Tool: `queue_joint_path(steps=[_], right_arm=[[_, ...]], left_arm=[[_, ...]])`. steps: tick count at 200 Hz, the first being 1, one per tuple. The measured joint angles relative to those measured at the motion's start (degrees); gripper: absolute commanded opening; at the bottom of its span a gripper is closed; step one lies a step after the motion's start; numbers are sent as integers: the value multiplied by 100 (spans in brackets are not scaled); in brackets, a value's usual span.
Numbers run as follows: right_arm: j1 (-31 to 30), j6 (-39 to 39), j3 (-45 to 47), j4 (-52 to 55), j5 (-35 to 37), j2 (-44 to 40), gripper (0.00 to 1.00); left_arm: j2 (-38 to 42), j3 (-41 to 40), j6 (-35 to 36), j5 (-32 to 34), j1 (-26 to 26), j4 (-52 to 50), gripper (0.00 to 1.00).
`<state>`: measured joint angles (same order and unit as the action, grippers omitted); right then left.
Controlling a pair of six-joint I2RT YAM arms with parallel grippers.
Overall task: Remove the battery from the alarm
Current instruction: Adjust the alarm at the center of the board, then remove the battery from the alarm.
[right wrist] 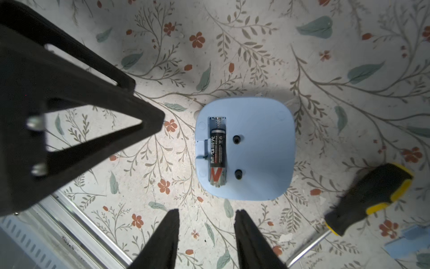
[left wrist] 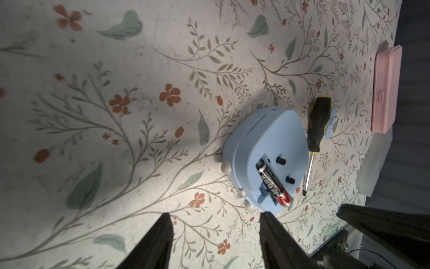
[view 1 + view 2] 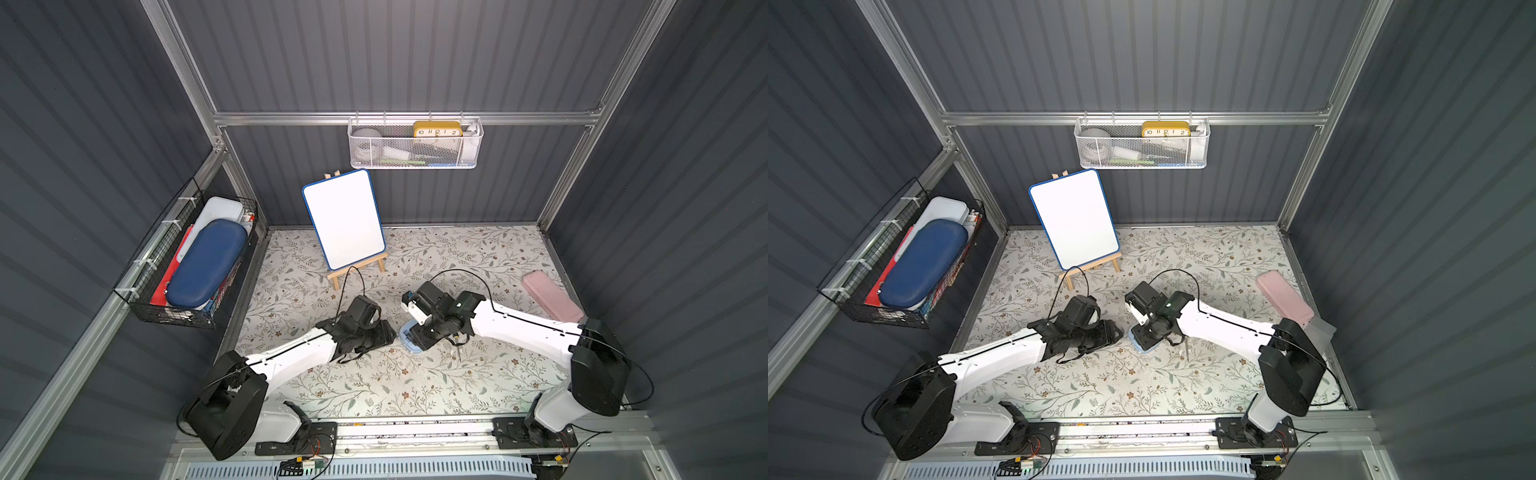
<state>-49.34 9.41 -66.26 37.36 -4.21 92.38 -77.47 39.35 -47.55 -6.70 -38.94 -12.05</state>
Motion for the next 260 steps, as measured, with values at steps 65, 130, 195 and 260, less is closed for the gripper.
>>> queue_joint_path(steps=[65, 130, 195, 260], right_arm=[[-127, -94, -142, 31, 127, 463, 44], [-186, -125, -225, -2, 378, 647, 40], [-188, -142, -487, 17, 439, 883, 37], [-188, -136, -498, 59, 439, 938, 36]], left_arm=[[365, 44, 264, 354, 575, -531, 65], [382, 79, 350, 374, 599, -597, 64], [468, 79, 352, 374, 599, -597, 65], [538, 76, 354, 374, 599, -595, 64]])
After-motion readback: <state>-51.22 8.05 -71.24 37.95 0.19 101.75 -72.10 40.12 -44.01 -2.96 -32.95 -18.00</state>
